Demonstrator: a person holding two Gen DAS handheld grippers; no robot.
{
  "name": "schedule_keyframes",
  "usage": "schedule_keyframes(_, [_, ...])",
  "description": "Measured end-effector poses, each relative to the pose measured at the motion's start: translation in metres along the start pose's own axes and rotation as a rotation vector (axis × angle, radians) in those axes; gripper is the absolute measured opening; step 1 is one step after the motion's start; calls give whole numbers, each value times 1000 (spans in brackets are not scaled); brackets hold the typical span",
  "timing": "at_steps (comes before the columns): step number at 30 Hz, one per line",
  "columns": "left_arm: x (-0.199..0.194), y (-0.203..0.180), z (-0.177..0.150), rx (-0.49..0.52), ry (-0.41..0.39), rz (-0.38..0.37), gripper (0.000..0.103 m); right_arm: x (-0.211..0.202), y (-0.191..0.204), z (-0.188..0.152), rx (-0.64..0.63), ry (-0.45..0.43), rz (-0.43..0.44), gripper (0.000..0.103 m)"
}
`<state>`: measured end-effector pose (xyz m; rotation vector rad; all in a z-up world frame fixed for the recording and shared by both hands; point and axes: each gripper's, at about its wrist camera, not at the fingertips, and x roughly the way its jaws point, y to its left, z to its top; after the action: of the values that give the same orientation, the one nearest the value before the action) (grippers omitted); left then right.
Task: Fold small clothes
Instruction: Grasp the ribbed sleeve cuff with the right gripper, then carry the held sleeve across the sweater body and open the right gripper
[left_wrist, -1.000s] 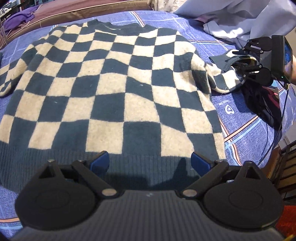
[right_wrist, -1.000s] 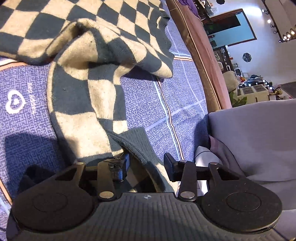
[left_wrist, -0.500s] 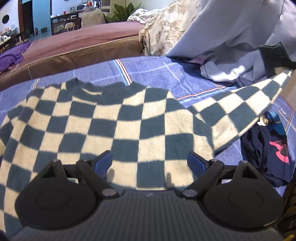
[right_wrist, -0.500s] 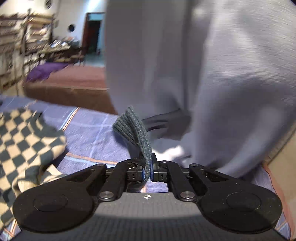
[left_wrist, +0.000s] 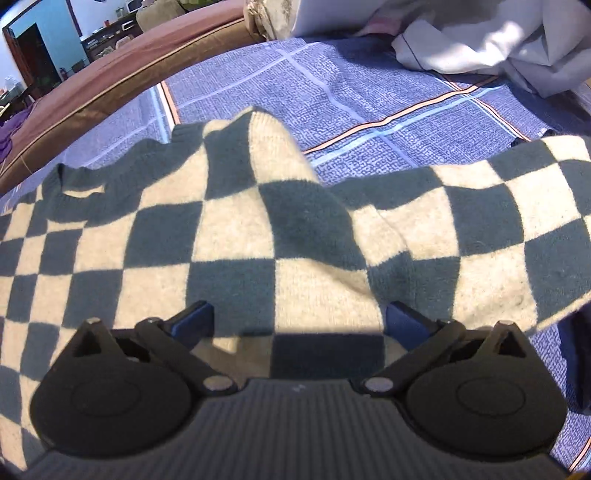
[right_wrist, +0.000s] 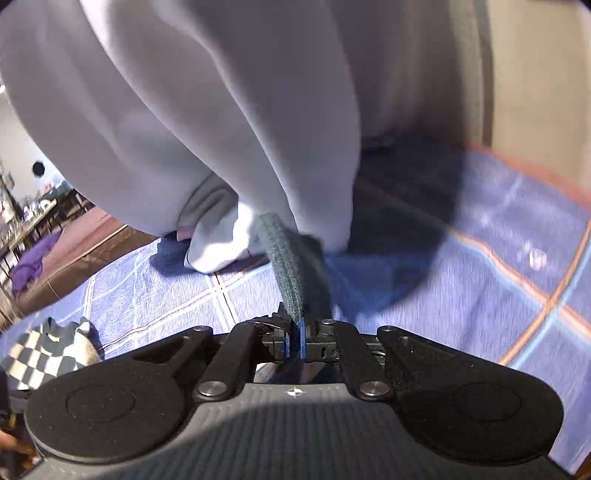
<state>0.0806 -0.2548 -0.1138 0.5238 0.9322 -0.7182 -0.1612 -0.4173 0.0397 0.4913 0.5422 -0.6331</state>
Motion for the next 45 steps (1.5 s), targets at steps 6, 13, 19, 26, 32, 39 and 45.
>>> schedule_keyframes(6, [-3,12,14,-4,-16,-58,102,-11,13,2,18,-42,85,6])
schedule_keyframes(13, [-54,67,-15,-254,-154,-115,103,-24,70,25,-22,-107,245,7])
schedule_keyframes(19, [-111,123,-82,-331,-159,3,103,-12,137,29,21,-99,461,7])
schedule_keyframes(26, [-186,199,-170,-514,-188,149,103,28,264,-2,7,-26,700,7])
schedule_keyframes(32, [-223,244,-225,-626,-182,205,103,51,380,-44,-141,-1,668,7])
schedule_keyframes(39, [-227,258,-258,-687,-154,205,103,81,453,-108,-339,63,553,7])
schedule_keyframes(45, [-217,257,-260,-678,-134,176,103,101,466,-139,-429,175,488,37])
